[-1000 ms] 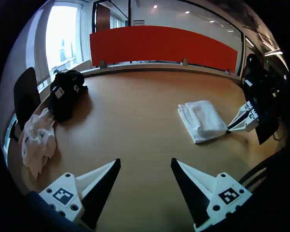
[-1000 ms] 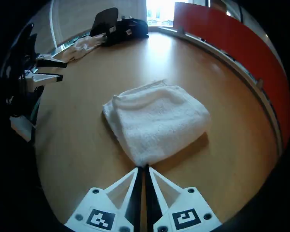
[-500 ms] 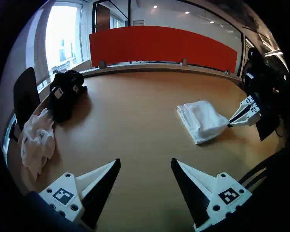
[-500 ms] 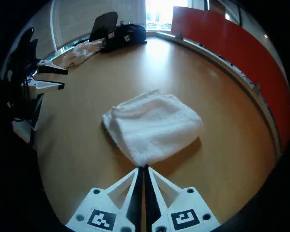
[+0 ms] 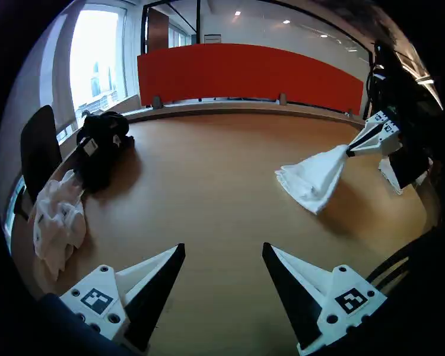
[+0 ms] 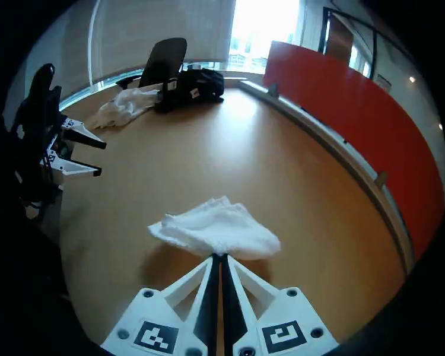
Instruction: Fold towel
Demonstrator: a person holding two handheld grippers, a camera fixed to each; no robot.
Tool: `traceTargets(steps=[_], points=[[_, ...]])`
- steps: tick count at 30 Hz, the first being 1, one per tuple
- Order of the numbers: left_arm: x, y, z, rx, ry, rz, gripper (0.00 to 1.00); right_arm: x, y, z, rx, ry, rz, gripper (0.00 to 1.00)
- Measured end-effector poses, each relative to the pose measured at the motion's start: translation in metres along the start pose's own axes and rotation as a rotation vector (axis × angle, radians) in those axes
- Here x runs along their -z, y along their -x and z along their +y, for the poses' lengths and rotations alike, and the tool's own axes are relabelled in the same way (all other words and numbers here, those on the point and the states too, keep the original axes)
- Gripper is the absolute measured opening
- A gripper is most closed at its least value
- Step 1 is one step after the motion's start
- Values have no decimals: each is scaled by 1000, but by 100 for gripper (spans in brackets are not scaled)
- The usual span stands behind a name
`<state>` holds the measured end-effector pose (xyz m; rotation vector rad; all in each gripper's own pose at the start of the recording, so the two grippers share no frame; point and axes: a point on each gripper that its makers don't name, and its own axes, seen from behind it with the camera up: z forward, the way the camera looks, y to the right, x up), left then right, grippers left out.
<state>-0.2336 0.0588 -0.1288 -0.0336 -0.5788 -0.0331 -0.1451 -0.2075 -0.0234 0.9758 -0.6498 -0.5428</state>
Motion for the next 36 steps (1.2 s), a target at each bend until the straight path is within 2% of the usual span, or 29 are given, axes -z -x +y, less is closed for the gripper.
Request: traceTargets(steps=[8, 14, 21, 36], points=[[2, -8, -1, -5, 3, 19, 97, 23, -48, 23, 57, 35, 67, 2], [4, -12, -1, -2, 5, 32, 97, 42, -70, 40, 107, 65, 81, 2], [4, -16, 0, -4, 10, 44, 97, 57, -75, 58, 133, 98, 69, 2], [4, -22, 2, -11, 19, 51, 97, 75, -67, 85, 108, 139, 60, 2]])
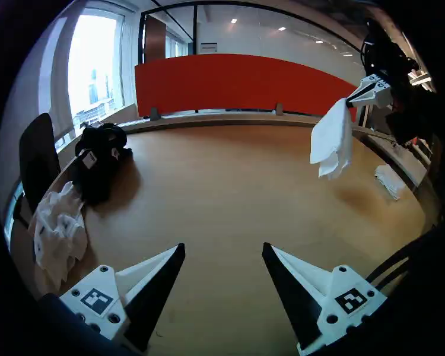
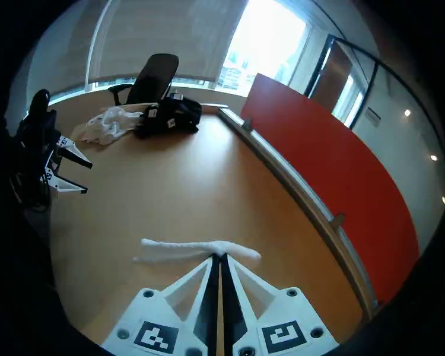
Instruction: Fold towel
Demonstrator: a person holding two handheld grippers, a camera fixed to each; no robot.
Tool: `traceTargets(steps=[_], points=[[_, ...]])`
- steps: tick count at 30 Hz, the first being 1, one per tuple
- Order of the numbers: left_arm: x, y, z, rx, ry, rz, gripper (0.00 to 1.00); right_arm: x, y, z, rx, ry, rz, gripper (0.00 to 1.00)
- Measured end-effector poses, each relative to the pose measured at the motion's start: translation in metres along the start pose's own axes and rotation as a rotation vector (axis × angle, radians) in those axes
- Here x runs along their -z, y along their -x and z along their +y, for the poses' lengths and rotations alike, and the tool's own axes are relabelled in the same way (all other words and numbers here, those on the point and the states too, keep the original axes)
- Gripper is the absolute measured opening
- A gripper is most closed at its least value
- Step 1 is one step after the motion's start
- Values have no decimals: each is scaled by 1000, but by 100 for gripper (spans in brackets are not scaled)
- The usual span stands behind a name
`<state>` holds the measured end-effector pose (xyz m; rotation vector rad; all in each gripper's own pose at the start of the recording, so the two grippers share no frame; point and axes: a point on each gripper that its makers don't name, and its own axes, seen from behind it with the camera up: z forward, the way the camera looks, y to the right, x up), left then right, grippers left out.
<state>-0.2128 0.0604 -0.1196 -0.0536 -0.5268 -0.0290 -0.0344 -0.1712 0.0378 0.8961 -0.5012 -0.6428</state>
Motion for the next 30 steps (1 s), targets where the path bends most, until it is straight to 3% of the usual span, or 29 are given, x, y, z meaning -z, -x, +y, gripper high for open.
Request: traceTargets(steps=[30], points=[[-2, 0, 4, -7, -6, -16, 97, 66, 87, 84, -104, 122, -94, 2]])
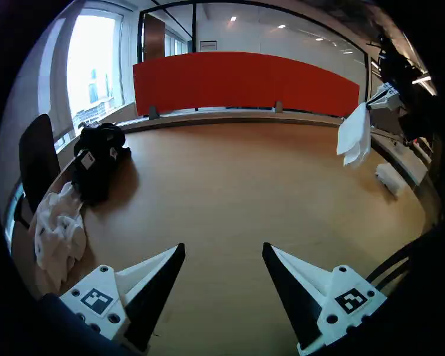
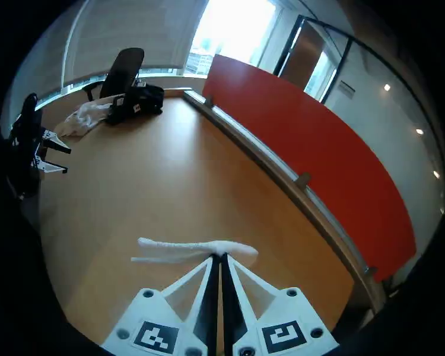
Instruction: Fold towel
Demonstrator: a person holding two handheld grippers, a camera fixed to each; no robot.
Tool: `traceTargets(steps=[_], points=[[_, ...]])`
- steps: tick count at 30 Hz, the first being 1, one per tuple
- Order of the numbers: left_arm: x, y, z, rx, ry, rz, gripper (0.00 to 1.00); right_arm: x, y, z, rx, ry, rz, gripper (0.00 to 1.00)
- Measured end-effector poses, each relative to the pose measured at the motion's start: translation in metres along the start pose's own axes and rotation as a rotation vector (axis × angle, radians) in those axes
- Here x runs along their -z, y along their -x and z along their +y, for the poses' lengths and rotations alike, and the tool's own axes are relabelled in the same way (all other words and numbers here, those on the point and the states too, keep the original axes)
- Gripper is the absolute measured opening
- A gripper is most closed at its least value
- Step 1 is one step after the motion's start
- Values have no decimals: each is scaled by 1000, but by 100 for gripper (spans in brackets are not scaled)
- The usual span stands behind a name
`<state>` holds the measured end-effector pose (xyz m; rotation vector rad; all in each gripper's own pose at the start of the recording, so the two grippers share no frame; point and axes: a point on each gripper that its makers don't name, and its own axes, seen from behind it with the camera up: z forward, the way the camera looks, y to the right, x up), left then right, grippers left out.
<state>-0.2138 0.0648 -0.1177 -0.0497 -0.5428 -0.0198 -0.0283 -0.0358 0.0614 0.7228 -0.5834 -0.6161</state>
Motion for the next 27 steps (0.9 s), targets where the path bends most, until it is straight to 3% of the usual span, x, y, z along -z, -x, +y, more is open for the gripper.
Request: traceTargets(steps=[14, 27], points=[[0, -1, -1, -11, -9, -10, 97, 23, 63, 55, -59, 113, -95, 2], [-2, -6, 4, -26, 0, -15, 97, 46, 109, 93, -120, 191, -166, 2]])
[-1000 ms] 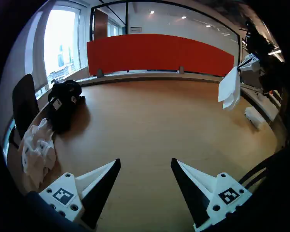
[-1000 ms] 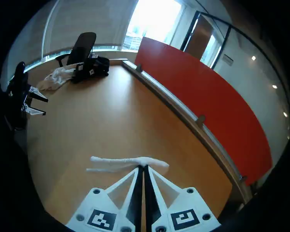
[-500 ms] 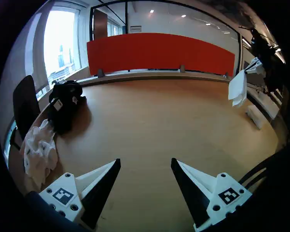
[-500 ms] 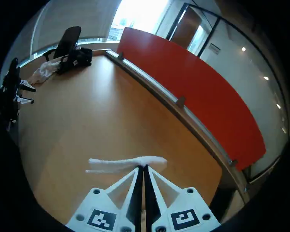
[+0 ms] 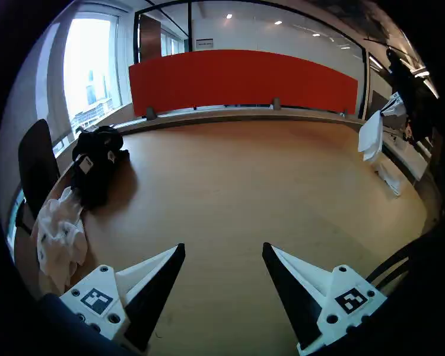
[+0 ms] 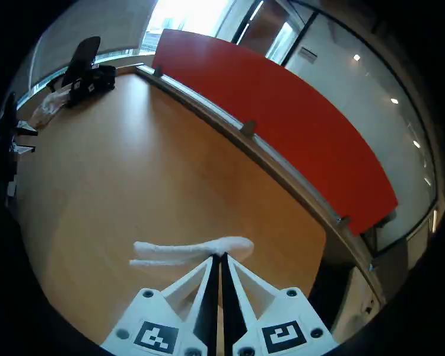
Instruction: Fold towel
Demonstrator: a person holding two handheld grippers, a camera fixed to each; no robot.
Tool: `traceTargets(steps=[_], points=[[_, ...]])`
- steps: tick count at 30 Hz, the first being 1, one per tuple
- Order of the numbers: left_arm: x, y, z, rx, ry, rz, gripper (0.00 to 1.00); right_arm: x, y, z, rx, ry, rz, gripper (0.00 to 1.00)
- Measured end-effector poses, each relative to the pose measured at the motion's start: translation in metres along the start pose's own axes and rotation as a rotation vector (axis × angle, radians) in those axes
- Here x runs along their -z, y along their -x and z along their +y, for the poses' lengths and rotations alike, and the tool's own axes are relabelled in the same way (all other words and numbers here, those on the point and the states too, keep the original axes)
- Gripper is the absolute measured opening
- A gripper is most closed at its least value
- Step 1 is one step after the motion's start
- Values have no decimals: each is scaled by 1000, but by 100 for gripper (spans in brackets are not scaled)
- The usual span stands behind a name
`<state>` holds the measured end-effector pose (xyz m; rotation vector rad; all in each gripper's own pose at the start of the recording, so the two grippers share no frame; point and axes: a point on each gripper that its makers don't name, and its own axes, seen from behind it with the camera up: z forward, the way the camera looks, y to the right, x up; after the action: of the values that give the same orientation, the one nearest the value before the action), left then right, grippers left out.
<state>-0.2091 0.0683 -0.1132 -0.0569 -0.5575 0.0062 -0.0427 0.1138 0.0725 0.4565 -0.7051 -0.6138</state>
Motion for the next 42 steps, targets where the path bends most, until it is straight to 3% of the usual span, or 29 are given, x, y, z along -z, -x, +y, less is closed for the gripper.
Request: traceTargets(steps=[11, 23, 32, 42], points=[[-2, -4, 8, -14, 13, -2, 97, 11, 28, 30, -41, 61, -46, 2], [-2, -8, 13, -26, 26, 1, 97, 26, 54, 34, -77, 85, -73, 2], [-2, -9, 18, -39, 37, -1, 97, 46, 108, 35, -143, 111, -134, 2], [0, -9, 25, -57, 49, -3, 97, 62, 167, 14, -218, 109, -194, 2]])
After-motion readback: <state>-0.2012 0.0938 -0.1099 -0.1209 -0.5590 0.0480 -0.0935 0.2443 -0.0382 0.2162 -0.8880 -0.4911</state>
